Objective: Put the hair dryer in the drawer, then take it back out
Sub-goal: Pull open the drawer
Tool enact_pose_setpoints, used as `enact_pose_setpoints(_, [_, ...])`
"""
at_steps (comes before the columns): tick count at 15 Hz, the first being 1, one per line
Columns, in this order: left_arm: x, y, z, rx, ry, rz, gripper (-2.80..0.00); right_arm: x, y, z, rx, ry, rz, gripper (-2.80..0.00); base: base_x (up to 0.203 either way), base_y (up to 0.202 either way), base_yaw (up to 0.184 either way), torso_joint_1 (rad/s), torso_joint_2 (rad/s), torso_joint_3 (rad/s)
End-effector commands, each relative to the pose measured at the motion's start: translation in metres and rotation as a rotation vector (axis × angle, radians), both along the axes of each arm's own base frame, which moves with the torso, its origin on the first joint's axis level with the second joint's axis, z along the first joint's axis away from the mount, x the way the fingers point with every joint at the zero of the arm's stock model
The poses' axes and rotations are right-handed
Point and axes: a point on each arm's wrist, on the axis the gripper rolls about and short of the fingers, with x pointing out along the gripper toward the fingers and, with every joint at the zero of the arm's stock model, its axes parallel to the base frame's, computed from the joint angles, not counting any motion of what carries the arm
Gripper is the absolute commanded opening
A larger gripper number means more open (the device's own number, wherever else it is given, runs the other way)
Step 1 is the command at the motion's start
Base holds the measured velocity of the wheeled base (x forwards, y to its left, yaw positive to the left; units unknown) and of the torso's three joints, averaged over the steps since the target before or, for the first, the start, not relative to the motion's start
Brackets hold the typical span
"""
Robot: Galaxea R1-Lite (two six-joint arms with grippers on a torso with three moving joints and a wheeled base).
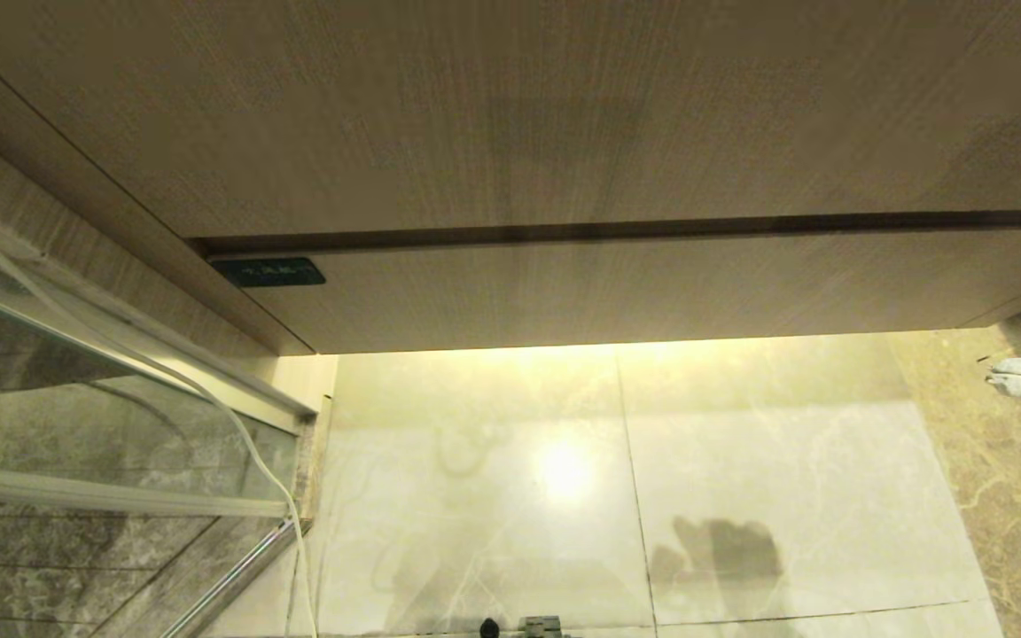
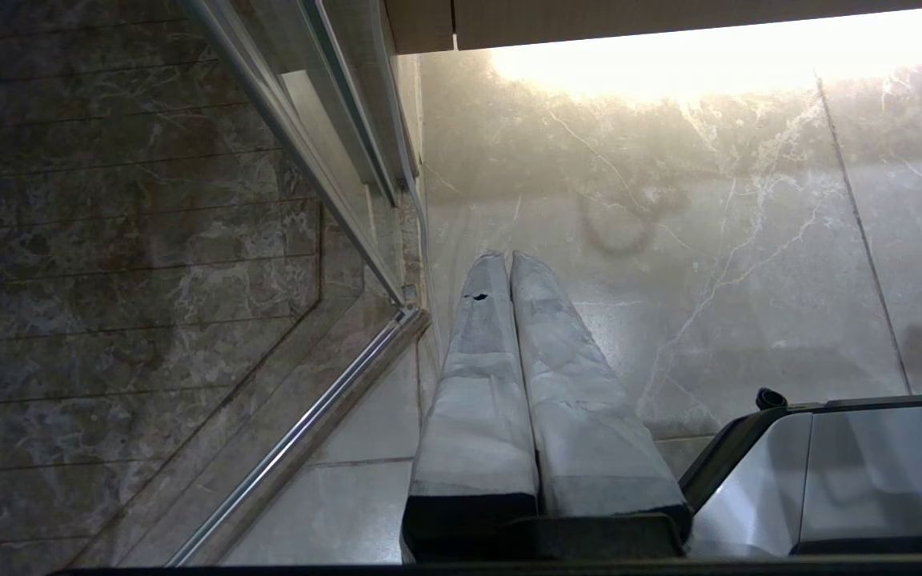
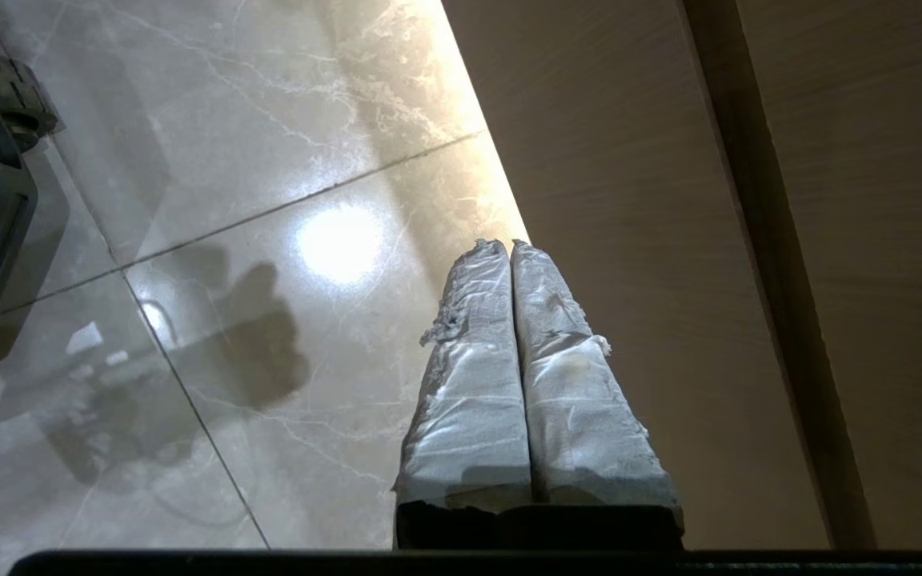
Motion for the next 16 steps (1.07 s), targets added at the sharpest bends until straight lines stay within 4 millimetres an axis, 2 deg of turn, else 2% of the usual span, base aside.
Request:
enact_pose_setpoints(1, [0.0,0.0,0.0,0.0,-0.001,0.0,-2.8,-0.002,0.0,-0.002,-0.003,0.001,0.007,-2.8,0.0,0.0,0.0,0.0,0.0,0.0])
enact_pose_setpoints(7, [0.0,0.0,0.0,0.0,-0.001,0.0,-2.8,0.012,0.012,-0.016,0.008,0.063,0.099,-2.8,0.0,0.0,0.0,0.0,0.0,0.0])
enact_pose_setpoints(10, [0.0,0.0,0.0,0.0,0.0,0.0,-2.8,0.027,0.029,-0.03,-0.004,0.143,0.209,-2.8,0.0,0.0,0.0,0.0,0.0,0.0])
enact_pose_setpoints(16, [0.0,0.0,0.0,0.0,-0.001,0.0,-2.8,0.048,0.039,-0.045,-0.018,0.2,0.238,-2.8,0.0,0.0,0.0,0.0,0.0,0.0])
